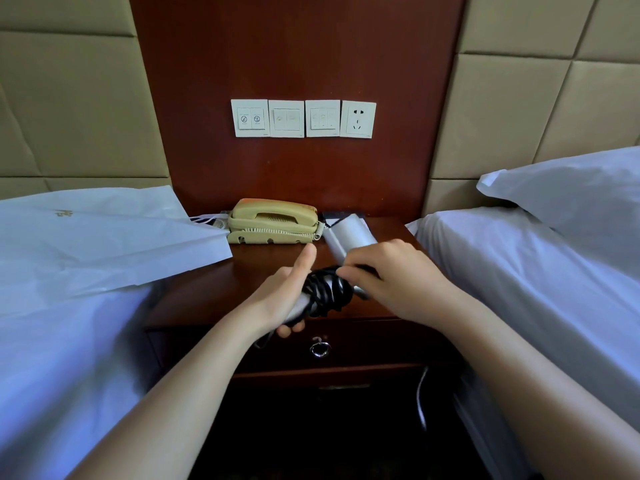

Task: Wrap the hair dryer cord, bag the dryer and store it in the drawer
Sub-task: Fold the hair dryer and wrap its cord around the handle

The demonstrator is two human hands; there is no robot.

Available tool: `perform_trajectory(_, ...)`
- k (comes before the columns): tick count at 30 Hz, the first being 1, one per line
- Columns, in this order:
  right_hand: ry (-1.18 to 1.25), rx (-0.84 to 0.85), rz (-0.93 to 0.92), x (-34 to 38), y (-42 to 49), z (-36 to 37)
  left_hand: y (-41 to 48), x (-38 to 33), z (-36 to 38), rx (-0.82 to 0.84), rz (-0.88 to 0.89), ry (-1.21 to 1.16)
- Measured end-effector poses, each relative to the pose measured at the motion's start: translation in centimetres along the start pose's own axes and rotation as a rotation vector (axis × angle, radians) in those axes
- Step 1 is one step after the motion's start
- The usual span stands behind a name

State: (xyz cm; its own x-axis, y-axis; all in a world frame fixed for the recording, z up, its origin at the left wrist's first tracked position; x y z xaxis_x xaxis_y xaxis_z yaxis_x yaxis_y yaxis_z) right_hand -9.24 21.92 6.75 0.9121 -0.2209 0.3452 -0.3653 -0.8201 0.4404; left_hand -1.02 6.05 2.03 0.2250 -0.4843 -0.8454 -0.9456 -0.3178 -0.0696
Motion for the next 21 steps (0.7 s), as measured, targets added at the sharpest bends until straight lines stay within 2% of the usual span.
perform_trajectory(4,-0.094,-0.082,-0.016,-0.2,0.1,0.1,-1.0,-1.1,1.0,0.107,0.072,0.088)
perform_trajectory(8,-0.089,-0.075,0.010,-0.2,0.2,0.2,-1.4,-1.8,1.9,0.119,0.137,0.284)
perform_trajectory(16,-0.093,-0.040,0.054,-0.5,0.5,0.2,-1.1,-1.5,2.3,0.132,0.095,0.402)
perform_trajectory(21,0.160,-0.069,0.135,-3.3,0.6,-2.6,-1.4,-1.7,1.5,0.188,0.048,0.377)
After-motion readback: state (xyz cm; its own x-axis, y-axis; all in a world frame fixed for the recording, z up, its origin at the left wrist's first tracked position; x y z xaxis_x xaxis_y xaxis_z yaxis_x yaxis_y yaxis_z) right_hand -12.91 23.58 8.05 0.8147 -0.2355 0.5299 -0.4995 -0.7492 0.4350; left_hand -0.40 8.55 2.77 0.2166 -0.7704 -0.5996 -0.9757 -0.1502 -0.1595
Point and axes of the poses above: each hand's wrist, its own y-axis towards the middle knuckle, its own z-axis out of the palm, x = y × z, the point moved 1 cm from there along y, towards the middle knuckle, and after that the axes turned 8 degrees about y, right-handed, at the moved point
